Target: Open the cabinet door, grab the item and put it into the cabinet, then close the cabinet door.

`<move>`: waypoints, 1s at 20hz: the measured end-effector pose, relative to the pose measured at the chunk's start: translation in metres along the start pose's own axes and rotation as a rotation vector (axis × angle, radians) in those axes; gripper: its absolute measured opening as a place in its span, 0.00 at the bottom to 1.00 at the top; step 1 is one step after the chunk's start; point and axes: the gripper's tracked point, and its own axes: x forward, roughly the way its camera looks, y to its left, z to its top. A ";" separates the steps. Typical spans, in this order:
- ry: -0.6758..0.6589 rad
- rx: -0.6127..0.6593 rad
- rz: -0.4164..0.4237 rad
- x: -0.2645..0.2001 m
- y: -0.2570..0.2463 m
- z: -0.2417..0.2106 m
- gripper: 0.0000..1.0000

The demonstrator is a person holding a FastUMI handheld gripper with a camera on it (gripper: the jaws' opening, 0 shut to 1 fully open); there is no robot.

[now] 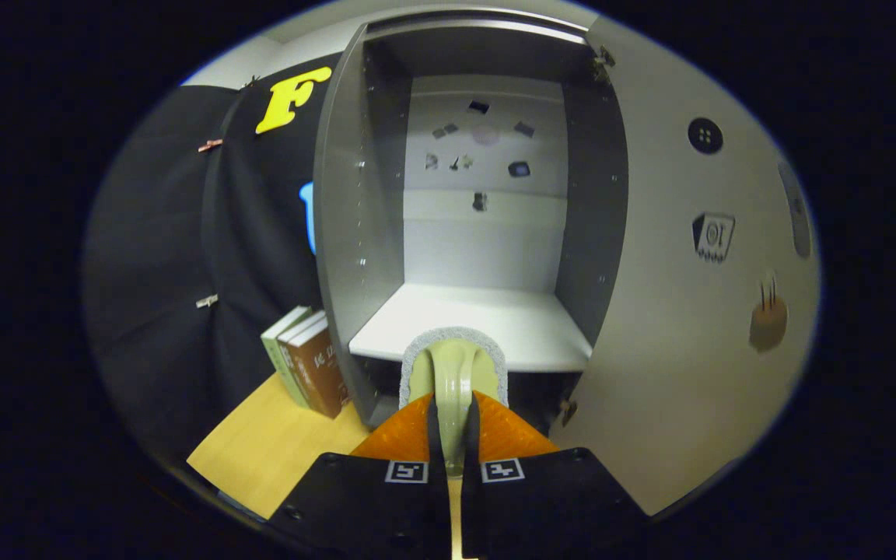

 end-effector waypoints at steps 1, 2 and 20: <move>-0.023 -0.002 -0.004 0.006 -0.004 0.015 0.10; -0.045 -0.006 -0.009 0.014 -0.008 0.023 0.10; -0.039 0.015 -0.043 0.236 -0.031 0.041 0.14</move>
